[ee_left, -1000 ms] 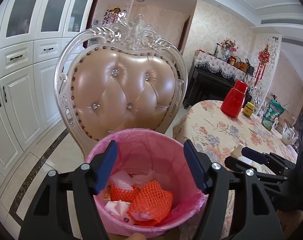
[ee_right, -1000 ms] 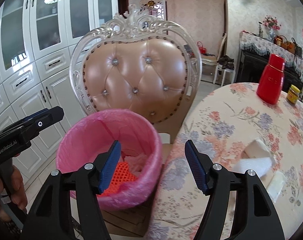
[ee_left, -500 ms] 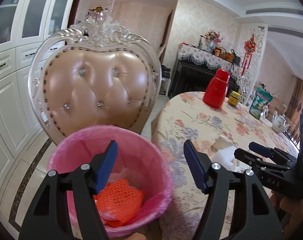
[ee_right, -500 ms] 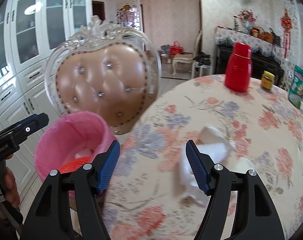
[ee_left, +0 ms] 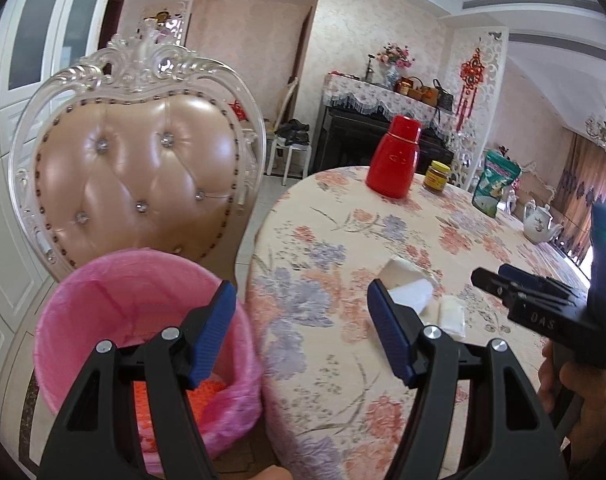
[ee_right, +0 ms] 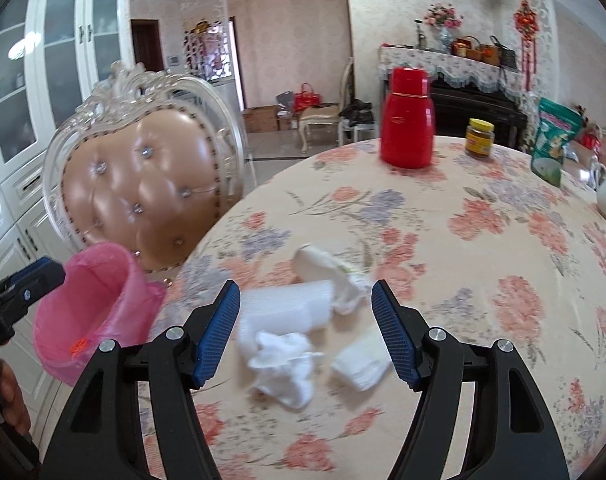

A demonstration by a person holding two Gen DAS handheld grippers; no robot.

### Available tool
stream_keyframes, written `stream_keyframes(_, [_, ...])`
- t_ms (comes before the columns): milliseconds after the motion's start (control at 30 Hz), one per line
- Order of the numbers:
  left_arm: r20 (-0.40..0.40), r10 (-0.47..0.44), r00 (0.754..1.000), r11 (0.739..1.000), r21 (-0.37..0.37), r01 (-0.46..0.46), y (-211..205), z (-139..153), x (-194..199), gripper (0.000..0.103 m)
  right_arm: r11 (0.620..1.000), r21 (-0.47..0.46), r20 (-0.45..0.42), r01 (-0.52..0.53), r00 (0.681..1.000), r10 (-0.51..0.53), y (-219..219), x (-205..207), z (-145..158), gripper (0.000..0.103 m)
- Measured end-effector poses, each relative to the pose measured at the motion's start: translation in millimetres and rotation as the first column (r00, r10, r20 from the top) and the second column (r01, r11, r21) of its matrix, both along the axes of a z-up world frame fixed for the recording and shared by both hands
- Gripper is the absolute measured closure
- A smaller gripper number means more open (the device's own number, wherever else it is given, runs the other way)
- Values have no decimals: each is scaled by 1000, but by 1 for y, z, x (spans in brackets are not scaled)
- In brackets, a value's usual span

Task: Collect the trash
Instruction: 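Move both tools back over the table toward the foam and napkin, then grasp the folded white napkin with the right tool while the left tool approaches the white foam sheet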

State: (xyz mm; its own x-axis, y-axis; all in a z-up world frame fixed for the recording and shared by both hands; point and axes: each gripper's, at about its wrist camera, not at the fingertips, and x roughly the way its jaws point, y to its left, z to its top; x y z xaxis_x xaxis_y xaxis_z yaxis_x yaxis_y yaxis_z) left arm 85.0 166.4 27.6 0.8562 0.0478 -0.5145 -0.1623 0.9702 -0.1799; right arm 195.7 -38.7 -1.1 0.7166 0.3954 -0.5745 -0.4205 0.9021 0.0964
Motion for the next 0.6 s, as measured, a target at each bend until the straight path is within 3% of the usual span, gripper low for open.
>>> stream_keyframes(233, [-20, -39, 999, 999, 7, 39, -24, -5, 21, 37, 998, 27, -60, 63, 996, -61, -28, 24, -19, 37])
stream_keyframes(600, [-47, -96, 994, 995, -11, 96, -49, -21, 56, 37, 996, 5, -152, 87, 985, -85, -33, 44, -53, 37])
